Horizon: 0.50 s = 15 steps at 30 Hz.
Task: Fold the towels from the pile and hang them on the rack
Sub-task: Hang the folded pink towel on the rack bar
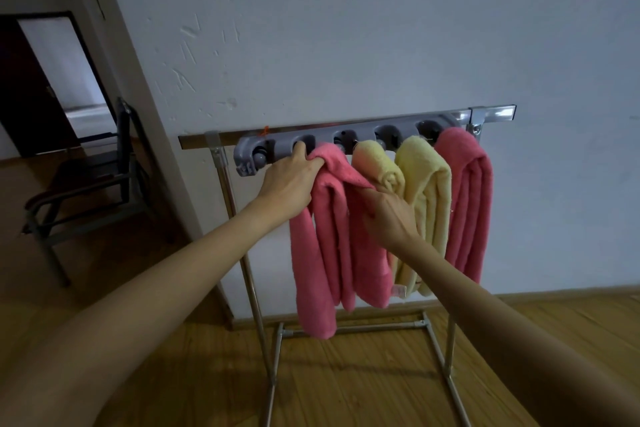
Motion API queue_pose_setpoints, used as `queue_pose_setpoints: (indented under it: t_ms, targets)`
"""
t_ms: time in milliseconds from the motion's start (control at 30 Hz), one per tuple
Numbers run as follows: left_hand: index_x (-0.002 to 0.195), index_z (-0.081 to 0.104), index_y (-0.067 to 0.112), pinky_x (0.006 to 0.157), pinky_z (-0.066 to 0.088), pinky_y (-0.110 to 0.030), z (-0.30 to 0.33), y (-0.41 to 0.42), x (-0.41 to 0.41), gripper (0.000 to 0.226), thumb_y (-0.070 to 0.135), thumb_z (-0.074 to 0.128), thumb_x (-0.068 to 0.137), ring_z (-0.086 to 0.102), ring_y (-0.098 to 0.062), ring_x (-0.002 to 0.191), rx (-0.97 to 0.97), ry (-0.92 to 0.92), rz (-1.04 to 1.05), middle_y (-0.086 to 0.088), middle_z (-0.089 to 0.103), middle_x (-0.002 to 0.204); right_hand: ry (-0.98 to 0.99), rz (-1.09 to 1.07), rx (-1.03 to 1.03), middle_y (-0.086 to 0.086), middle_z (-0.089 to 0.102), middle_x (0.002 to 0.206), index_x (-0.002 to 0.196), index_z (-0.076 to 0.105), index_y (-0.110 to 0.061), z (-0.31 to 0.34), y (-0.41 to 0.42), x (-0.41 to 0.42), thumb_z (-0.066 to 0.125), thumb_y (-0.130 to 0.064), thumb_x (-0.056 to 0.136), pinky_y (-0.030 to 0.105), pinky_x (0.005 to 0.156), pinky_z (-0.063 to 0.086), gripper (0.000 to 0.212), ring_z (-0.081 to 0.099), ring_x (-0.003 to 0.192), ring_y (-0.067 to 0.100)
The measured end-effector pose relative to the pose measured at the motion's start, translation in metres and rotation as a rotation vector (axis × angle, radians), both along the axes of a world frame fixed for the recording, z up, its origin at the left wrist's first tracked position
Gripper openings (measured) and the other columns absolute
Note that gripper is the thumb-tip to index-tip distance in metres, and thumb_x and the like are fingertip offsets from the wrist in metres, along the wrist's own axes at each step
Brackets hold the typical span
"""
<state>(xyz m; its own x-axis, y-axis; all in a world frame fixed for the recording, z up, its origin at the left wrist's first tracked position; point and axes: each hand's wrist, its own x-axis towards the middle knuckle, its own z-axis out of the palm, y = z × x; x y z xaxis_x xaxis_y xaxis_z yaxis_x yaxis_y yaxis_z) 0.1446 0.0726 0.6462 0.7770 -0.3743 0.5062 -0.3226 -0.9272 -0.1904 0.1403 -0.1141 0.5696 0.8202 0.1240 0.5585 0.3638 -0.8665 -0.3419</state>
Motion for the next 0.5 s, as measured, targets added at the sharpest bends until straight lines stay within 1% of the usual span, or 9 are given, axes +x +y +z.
queue_pose_setpoints:
  t_ms: [33,100,167,233,300,367,433,500]
  targets:
    - [0.127,0.050,0.017,0.058,0.044,-0.039,-0.001,0.000,0.001,0.042,0.005,0.052,0.086,0.060,-0.036,0.080,0.012,-0.006,0.000,-0.015,0.043,0.118,-0.003,0.018,0.027,0.005,0.062,0.094,0.107,0.063,-0.021,-0.003,-0.002,0.000,0.052,-0.016,0.083,0.038,0.054,0.045,0.027,0.062,0.080,0.032]
    - [0.125,0.050,0.017,0.059,0.044,-0.040,-0.007,0.001,0.003,0.040,0.008,0.054,0.086,0.060,-0.037,0.080,0.037,-0.022,0.000,-0.015,0.043,0.115,-0.004,0.044,0.047,0.006,0.063,0.091,0.105,0.066,-0.020,-0.009,-0.005,0.001,0.055,-0.014,0.080,0.037,0.055,0.044,0.029,0.062,0.078,0.032]
    - [0.122,0.051,0.016,0.063,0.049,-0.043,-0.014,0.004,0.004,0.039,0.007,0.056,0.085,0.060,-0.037,0.080,0.054,-0.058,-0.013,-0.016,0.044,0.115,-0.004,0.057,0.013,0.007,0.064,0.097,0.110,0.065,-0.018,-0.015,-0.008,0.002,0.056,-0.012,0.079,0.035,0.056,0.043,0.033,0.063,0.081,0.032]
    - [0.120,0.054,0.013,0.068,0.051,-0.045,-0.021,0.007,0.002,0.035,0.006,0.054,0.086,0.059,-0.038,0.085,0.031,-0.099,-0.024,-0.018,0.045,0.118,-0.029,0.065,-0.061,0.006,0.063,0.109,0.120,0.061,-0.019,-0.021,-0.010,0.002,0.054,-0.013,0.081,0.035,0.055,0.043,0.040,0.064,0.085,0.032]
    - [0.121,0.057,0.010,0.069,0.050,-0.042,-0.033,0.010,-0.001,0.036,0.005,0.055,0.085,0.057,-0.037,0.089,-0.039,-0.150,-0.086,-0.020,0.047,0.117,-0.062,0.071,-0.149,0.004,0.059,0.125,0.131,0.053,-0.023,-0.027,-0.009,0.001,0.050,-0.018,0.085,0.031,0.051,0.039,0.047,0.065,0.087,0.034]
    - [0.128,0.054,0.011,0.070,0.053,-0.039,-0.049,0.017,-0.003,0.046,0.005,0.059,0.083,0.056,-0.033,0.088,-0.106,-0.222,-0.192,-0.019,0.051,0.111,-0.039,0.073,-0.198,0.002,0.053,0.134,0.137,0.047,-0.024,-0.033,-0.006,0.001,0.049,-0.020,0.089,0.029,0.052,0.033,0.048,0.065,0.091,0.033]
    - [0.133,0.046,0.014,0.067,0.052,-0.032,-0.071,0.023,-0.003,0.053,0.007,0.063,0.083,0.057,-0.027,0.084,-0.167,-0.295,-0.276,-0.017,0.051,0.110,-0.012,0.090,-0.198,0.003,0.051,0.135,0.139,0.045,-0.024,-0.039,-0.002,0.002,0.051,-0.021,0.089,0.029,0.052,0.036,0.050,0.065,0.092,0.033]
    - [0.126,0.037,0.013,0.064,0.051,-0.026,-0.093,0.025,-0.006,0.052,0.010,0.066,0.083,0.057,-0.021,0.080,-0.375,-0.257,-0.298,-0.015,0.050,0.109,-0.015,0.108,-0.163,0.004,0.053,0.133,0.137,0.047,-0.023,-0.045,0.001,0.003,0.052,-0.022,0.088,0.033,0.053,0.045,0.050,0.065,0.090,0.032]
